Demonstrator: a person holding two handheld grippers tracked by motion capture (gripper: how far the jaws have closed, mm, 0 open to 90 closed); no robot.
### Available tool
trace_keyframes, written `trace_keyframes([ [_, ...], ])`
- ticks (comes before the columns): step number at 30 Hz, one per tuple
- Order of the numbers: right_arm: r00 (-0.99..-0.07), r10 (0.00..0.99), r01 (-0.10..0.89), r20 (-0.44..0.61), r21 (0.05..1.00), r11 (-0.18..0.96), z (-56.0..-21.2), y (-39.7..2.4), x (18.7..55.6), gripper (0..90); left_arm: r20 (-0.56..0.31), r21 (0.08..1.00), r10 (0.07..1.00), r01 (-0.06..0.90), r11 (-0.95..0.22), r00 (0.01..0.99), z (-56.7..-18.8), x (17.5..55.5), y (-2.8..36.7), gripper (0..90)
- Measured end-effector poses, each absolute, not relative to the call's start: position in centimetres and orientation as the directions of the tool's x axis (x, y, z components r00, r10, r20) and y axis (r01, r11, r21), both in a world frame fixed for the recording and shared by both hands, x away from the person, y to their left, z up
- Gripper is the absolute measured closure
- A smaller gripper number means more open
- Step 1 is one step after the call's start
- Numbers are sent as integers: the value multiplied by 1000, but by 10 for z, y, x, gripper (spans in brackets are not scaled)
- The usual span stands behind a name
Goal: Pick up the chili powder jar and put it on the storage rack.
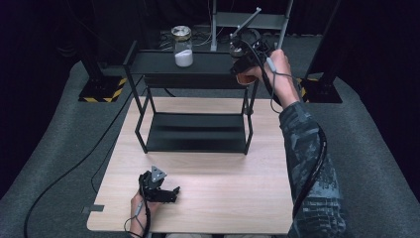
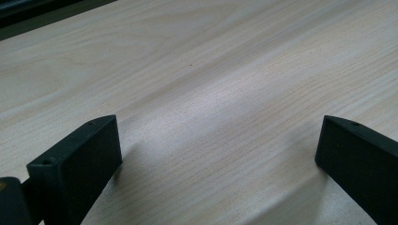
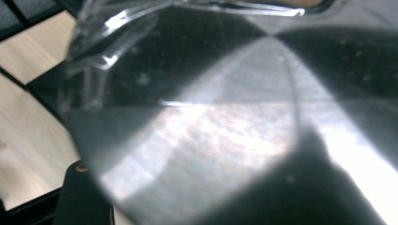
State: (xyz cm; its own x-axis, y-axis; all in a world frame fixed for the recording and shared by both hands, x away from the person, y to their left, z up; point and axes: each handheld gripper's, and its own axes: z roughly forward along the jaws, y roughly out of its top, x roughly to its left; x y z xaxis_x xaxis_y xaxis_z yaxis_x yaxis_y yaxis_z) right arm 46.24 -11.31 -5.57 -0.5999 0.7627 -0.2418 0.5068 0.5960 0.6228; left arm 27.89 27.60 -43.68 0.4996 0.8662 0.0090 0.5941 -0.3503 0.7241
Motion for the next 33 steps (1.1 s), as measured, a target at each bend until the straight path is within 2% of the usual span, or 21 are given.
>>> trace_keyframes([
  [16, -524, 826, 478, -207, 731, 486, -69, -116, 467, 306, 10, 725, 866, 593, -351, 500, -437, 279, 276, 1],
  [33, -470, 874, 498, -126, 779, 380, -88, -119, 489, 305, 19, 725, 865, 589, -357, 501, -437, 278, 275, 1],
])
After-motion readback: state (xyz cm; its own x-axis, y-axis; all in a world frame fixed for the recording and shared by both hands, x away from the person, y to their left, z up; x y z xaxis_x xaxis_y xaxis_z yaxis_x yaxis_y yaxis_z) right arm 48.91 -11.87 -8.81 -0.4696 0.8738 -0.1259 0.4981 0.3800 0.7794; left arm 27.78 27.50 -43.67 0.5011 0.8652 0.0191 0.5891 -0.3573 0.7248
